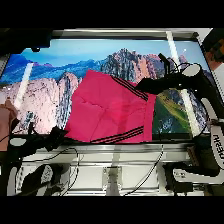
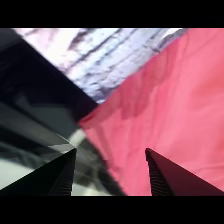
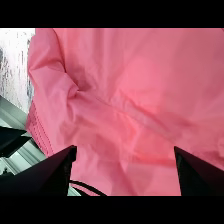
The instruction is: Fold the clothes and pants, and hang the long-sleeved shirts on hangers.
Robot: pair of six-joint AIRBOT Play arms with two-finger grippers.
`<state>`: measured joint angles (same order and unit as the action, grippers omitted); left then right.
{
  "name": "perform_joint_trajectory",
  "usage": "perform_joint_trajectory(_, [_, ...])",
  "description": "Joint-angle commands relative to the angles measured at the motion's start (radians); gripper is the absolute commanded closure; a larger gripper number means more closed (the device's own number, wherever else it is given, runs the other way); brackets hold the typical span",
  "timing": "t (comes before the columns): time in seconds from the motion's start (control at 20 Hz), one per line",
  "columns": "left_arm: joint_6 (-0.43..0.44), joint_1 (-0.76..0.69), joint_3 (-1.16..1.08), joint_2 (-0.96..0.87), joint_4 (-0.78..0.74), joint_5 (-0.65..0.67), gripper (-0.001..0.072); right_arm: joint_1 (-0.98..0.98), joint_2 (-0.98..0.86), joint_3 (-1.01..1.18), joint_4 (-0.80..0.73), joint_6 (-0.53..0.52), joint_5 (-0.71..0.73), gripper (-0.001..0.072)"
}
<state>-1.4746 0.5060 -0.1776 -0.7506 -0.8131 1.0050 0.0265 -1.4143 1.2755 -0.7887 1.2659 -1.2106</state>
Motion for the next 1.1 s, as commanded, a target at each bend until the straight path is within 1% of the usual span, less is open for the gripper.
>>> perform_joint_trajectory(0.0, [0.032, -0.052, 0.001, -0.096, 0.037, -0.123, 0.0223, 0.0, 0.001, 0.013, 0.001, 0.0, -0.001, 0.0027])
perform_joint_trajectory(0.15, [0.055, -0.078, 0.001, -0.181, 0.094, -0.177, 0.0223, 0.0, 0.0, 0.032, 0.002, 0.0, 0.0, 0.0027])
perform_joint_trajectory(0.25, [0.128, -0.098, 0.001, -0.239, 0.193, -0.201, 0.0224, 0.0, 0.0, 0.036, 0.002, 0.0, 0.0, 0.0027])
perform_joint_trajectory(0.3, [0.173, -0.109, 0.001, -0.266, 0.265, -0.217, 0.0247, 0.0, 0.0, 0.035, 0.002, 0.0, 0.0, 0.0027])
perform_joint_trajectory(0.35, [0.222, -0.121, 0.0, -0.287, 0.327, -0.233, 0.0299, 0.0, 0.0, 0.035, 0.002, 0.0, 0.0, 0.0028])
perform_joint_trajectory(0.4, [0.262, -0.134, -0.001, -0.308, 0.381, -0.247, 0.0306, 0.0, 0.0, 0.035, 0.002, 0.0, 0.0, 0.0027])
perform_joint_trajectory(0.5, [0.286, -0.151, -0.001, -0.34, 0.422, -0.254, 0.0308, 0.0, 0.0, 0.035, 0.002, 0.0, 0.0, 0.0028])
perform_joint_trajectory(0.55, [0.287, -0.151, -0.001, -0.354, 0.422, -0.254, 0.0362, 0.0, 0.0, 0.035, 0.002, 0.0, 0.0, 0.0028])
perform_joint_trajectory(0.7, [0.287, -0.151, -0.001, -0.367, 0.426, -0.254, 0.0365, 0.0, 0.0, 0.035, 0.002, 0.0, -0.001, 0.0028])
perform_joint_trajectory(0.75, [0.287, -0.151, -0.002, -0.367, 0.425, -0.254, 0.0383, 0.0, 0.0, 0.035, 0.002, 0.0, 0.0, 0.0027])
perform_joint_trajectory(0.8, [0.296, -0.151, -0.003, -0.367, 0.426, -0.255, 0.0534, -0.001, 0.0, 0.035, 0.002, 0.0, 0.0, 0.0027])
perform_joint_trajectory(0.85, [0.332, -0.151, -0.006, -0.367, 0.434, -0.254, 0.068, 0.0, 0.0, 0.036, 0.003, 0.0, 0.0, 0.0028])
perform_joint_trajectory(0.9, [0.36, -0.151, -0.009, -0.367, 0.451, -0.253, 0.0699, 0.0, 0.0, 0.036, 0.006, 0.0, 0.007, 0.0032])
perform_joint_trajectory(0.95, [0.386, -0.151, -0.009, -0.366, 0.486, -0.249, 0.0699, 0.0, 0.001, 0.036, 0.007, 0.0, 0.022, 0.0079])
perform_joint_trajectory(1.05, [0.451, -0.151, -0.01, -0.362, 0.555, -0.249, 0.0702, 0.0, 0.0, 0.035, -0.006, 0.0, 0.029, 0.0515])
